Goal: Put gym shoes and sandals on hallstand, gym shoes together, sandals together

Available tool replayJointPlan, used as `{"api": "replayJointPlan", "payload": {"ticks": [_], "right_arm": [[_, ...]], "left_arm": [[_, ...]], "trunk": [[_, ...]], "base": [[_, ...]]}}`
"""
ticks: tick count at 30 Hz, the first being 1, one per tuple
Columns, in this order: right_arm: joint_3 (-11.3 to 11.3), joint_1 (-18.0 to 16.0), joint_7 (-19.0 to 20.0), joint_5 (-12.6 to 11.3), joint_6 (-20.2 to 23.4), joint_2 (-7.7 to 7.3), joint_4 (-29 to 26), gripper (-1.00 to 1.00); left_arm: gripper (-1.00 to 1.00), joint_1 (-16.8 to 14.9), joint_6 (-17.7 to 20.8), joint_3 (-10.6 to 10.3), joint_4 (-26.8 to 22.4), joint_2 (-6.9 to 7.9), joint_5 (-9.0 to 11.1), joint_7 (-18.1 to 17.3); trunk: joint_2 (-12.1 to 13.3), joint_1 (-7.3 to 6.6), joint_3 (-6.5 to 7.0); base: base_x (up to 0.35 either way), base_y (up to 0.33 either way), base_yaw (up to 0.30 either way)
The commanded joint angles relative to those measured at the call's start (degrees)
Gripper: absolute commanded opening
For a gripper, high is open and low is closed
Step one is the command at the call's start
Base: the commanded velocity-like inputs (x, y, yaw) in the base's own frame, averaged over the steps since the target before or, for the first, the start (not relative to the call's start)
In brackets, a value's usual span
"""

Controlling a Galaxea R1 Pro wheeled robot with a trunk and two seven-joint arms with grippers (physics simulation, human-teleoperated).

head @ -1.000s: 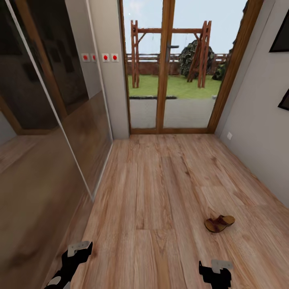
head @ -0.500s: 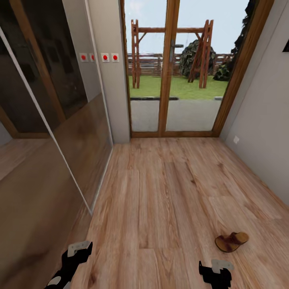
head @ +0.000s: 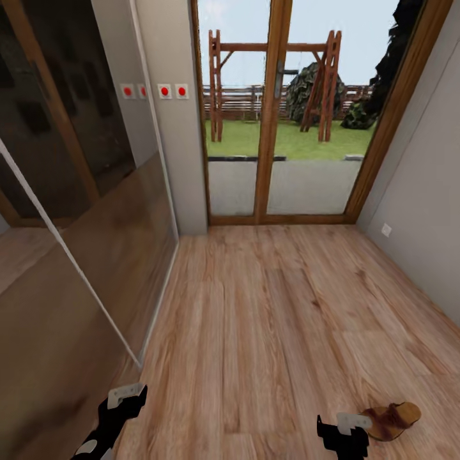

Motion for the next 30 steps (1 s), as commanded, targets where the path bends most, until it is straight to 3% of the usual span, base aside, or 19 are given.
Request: {"api": "replayJointPlan", "payload": {"ticks": [1,19,30], "right_arm": [[0.1,0.0,0.0,-0.2,-0.2,0.00,0.0,1.00],[0.0,0.0,0.0,-0.2,-0.2,0.00,0.0,1.00],[0.1,0.0,0.0,-0.2,-0.2,0.00,0.0,1.00]], "left_arm": [[1.00,0.0,-0.1,-0.1,0.1,0.02,0.6,-0.4],[1.00,0.0,-0.2,-0.1,0.0,0.02,0.6,-0.4],[1.00,-0.1,-0.2,-0.1,0.0,0.06,0.6,-0.4]], "trunk": [[0.0,0.03,-0.05],[0.0,0.03,0.26],[0.0,0.03,0.60]], "base": [[0.335,0.002,-0.193],[0.325,0.000,-0.248],[0.058,0.000,-0.259]]}}
